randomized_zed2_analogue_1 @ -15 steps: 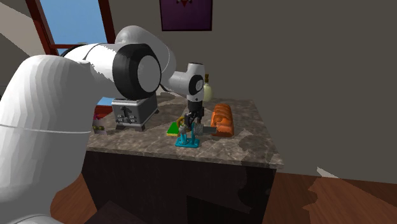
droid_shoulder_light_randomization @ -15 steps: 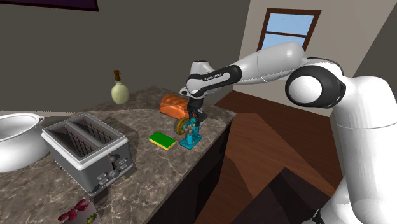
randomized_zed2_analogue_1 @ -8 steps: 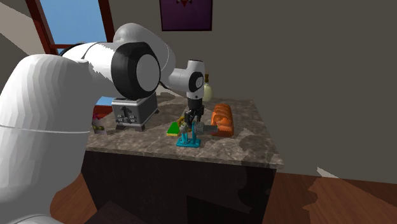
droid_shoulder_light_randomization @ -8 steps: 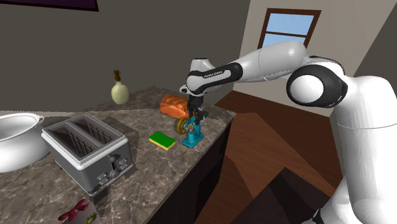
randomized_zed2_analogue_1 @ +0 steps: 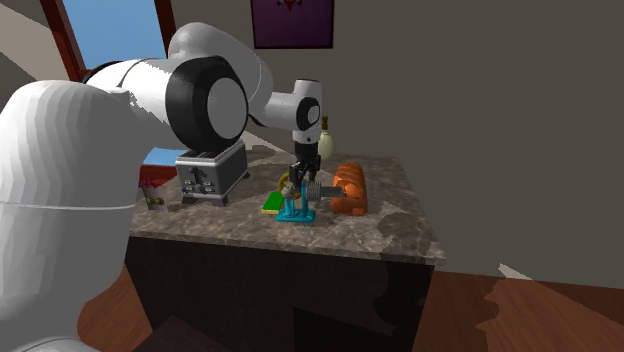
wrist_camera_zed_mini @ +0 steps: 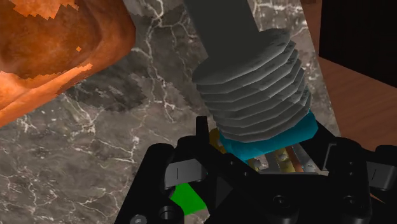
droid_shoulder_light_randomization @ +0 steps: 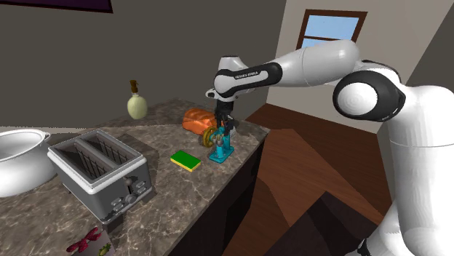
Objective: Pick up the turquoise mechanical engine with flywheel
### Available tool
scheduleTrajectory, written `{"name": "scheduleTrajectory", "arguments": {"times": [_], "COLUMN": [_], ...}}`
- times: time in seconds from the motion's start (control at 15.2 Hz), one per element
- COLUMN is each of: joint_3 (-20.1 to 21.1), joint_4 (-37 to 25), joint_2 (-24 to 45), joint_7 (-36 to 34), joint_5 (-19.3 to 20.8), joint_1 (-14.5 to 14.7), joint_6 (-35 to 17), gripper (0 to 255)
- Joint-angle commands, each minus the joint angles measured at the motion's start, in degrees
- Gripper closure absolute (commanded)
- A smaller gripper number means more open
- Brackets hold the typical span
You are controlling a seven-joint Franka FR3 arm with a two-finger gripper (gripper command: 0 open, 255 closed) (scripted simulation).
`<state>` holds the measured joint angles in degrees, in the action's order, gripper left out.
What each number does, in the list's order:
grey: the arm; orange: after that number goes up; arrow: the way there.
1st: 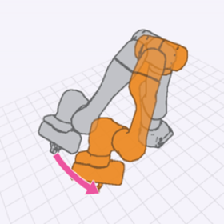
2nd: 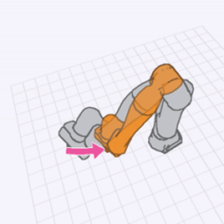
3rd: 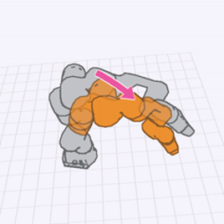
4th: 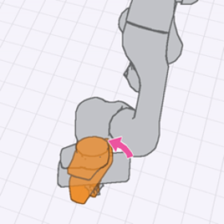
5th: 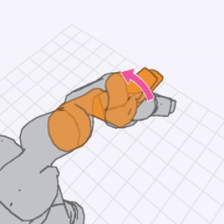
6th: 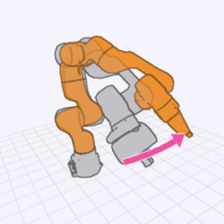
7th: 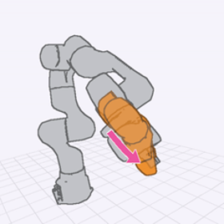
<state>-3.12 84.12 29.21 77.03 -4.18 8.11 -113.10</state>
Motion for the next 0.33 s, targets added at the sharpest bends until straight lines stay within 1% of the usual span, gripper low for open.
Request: {"name": "scheduleTrajectory", "arguments": {"times": [0.0,0.13,0.26], "joint_3": [-0.01,-0.03,-0.03], "joint_4": [-1.14,-2.16,-2.24], "joint_2": [-0.53,-0.87,-0.90], "joint_7": [-0.11,-0.18,-0.19], "joint_5": [0.06,0.10,0.11], "joint_1": [0.02,0.01,0.01], "joint_6": [1.57,2.92,3.03], "gripper": [255,255,255]}}
